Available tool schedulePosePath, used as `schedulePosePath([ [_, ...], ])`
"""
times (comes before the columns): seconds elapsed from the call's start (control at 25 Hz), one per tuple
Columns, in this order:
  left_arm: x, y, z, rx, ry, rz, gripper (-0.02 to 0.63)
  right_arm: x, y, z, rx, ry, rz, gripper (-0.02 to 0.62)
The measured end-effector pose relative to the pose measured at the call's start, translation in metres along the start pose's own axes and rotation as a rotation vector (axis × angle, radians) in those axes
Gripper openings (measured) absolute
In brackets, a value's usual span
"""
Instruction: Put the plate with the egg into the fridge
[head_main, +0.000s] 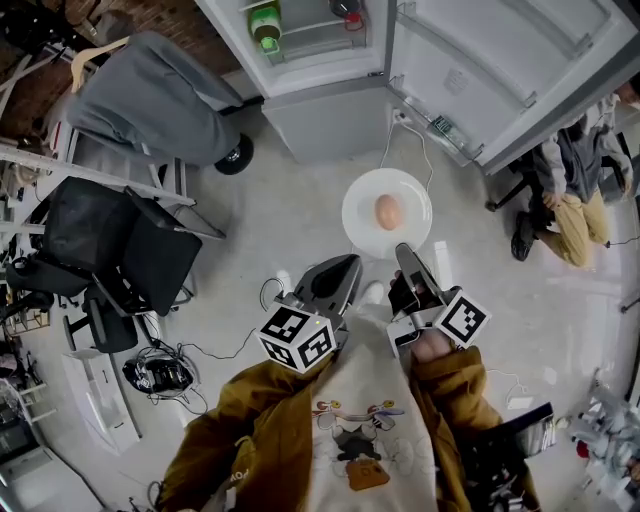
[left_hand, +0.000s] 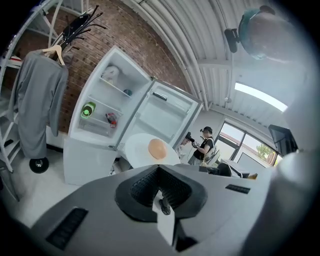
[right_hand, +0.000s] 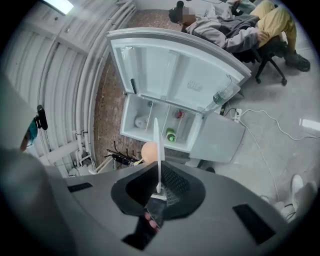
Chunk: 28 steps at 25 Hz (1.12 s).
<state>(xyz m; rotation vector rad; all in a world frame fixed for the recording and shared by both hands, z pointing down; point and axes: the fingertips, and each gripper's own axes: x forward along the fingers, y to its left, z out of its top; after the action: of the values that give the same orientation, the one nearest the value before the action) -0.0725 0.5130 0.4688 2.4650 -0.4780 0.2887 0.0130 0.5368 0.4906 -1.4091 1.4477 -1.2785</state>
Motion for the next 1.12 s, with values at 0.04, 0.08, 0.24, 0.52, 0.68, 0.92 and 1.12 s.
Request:
schedulePosePath([
  [0.04, 0.0, 0.001, -0.001, 0.0, 0.006, 0.0, 0.006, 0.0, 0.0, -0.001, 0.001, 0.0, -0.001, 0.021],
  [0.08, 0.0, 0.001, -0.001, 0.001, 0.011, 0.0, 0.007, 0.001, 0.0, -0.003, 0.002, 0.001, -0.003, 0.021],
  [0.24, -0.007, 0.009, 0.001, 0.002, 0.02, 0.002, 0.007, 0.008, 0.005, -0.012, 0.002, -0.002, 0.0, 0.021],
  [0.52, -0.019, 0.023, 0.015, -0.005, 0.02, 0.017, 0.006, 0.019, 0.019, -0.015, 0.07, -0.007, 0.044, 0.021],
  [0.68, -0.019, 0.027, 0.016, -0.024, 0.005, 0.038, 0.006, 0.024, 0.018, -0.013, 0.07, 0.019, 0.054, 0.021],
  [0.92, -0.021, 0.036, -0.001, -0.092, -0.008, 0.085, 0.006, 0.026, 0.006, -0.017, 0.088, 0.068, 0.047, 0.021],
  [1.12, -0.001, 0.047, 0.006, -0.09, 0.005, 0.097, 0.006, 0.035, -0.014, -0.013, 0.146, 0.106, 0.015, 0.021],
])
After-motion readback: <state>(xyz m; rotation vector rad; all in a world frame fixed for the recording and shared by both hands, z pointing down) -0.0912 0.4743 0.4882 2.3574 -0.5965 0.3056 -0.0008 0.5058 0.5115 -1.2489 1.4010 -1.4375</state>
